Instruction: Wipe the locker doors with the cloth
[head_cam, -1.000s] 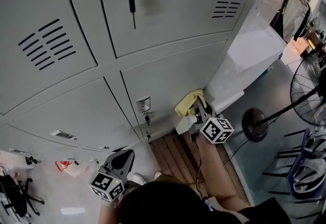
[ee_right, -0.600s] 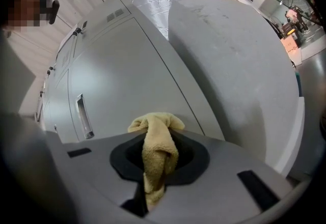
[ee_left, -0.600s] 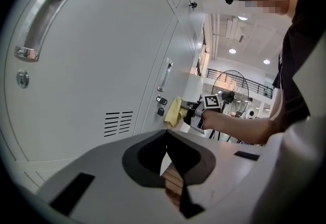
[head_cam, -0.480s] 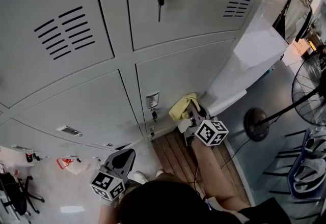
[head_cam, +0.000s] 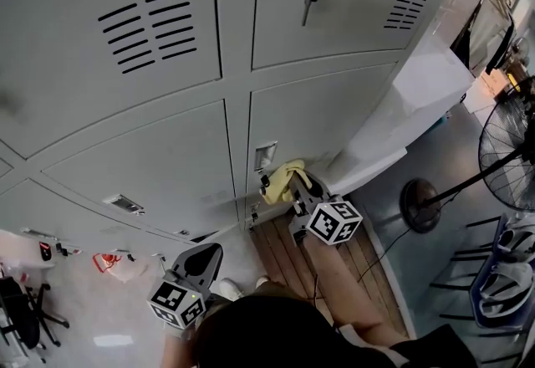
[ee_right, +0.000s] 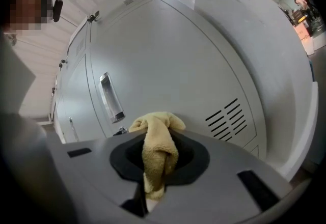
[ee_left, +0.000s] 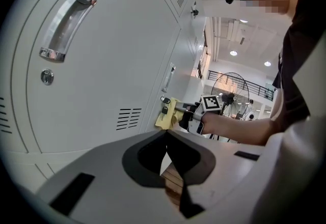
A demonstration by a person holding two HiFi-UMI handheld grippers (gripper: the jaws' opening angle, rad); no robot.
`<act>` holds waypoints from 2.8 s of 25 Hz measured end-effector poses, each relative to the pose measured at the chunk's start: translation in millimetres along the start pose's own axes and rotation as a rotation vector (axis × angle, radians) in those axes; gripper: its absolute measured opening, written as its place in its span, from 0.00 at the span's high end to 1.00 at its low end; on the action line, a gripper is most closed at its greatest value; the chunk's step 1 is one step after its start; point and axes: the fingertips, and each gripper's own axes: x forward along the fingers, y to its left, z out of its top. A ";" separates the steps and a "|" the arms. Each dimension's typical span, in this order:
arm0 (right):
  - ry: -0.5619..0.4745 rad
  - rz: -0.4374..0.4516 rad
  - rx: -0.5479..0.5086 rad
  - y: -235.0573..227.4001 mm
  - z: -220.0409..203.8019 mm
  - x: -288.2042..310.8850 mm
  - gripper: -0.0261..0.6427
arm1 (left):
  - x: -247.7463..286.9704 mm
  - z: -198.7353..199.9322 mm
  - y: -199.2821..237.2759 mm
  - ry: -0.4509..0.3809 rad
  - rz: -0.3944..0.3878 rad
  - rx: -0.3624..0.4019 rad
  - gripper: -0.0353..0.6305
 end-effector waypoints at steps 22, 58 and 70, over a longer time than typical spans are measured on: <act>0.097 0.111 0.030 49.3 -56.9 20.6 0.88 | -26.1 -7.8 11.2 -0.002 0.031 -0.012 0.94; 0.183 -0.017 0.085 -73.3 -61.0 3.1 0.88 | 36.0 -14.6 -15.9 0.050 0.012 -0.013 0.94; 0.140 -0.123 0.105 -138.2 -38.7 -12.1 0.88 | 59.5 -16.0 -23.6 0.074 0.002 -0.010 0.94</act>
